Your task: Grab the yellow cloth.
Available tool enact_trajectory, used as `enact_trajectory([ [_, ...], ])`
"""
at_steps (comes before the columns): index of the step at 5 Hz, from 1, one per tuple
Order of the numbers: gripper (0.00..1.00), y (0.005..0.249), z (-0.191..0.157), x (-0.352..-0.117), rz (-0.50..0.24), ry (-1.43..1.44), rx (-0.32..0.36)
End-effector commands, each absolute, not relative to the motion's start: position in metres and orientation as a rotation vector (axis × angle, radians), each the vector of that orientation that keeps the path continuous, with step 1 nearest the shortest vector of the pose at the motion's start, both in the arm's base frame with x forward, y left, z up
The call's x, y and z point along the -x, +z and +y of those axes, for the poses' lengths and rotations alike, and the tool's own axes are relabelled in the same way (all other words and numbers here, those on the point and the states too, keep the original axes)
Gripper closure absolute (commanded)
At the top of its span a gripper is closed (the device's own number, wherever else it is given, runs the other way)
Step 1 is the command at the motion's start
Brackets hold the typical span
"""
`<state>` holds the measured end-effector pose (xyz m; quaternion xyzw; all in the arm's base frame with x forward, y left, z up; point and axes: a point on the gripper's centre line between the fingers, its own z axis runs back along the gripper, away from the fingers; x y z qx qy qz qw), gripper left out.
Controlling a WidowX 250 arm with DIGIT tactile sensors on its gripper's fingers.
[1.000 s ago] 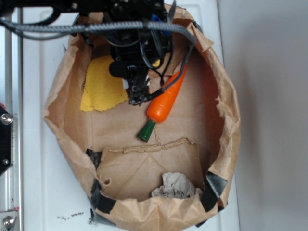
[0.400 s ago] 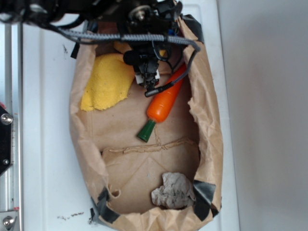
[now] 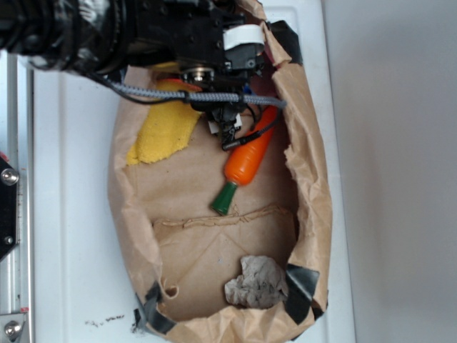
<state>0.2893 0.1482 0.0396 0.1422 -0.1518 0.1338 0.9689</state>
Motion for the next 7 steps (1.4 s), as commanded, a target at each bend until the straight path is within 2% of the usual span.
enact_trajectory([
  [1, 1.00, 0.042, 0.147, -0.297, -0.337, 0.244, -0.288],
  [3, 1.00, 0.066, 0.142, -0.291, -0.325, 0.207, -0.204],
  [5, 1.00, 0.115, 0.123, -0.273, -0.331, 0.167, -0.062],
  [6, 1.00, 0.145, 0.104, -0.263, -0.324, 0.147, 0.029],
  [7, 1.00, 0.166, 0.077, -0.260, -0.300, 0.120, 0.080],
])
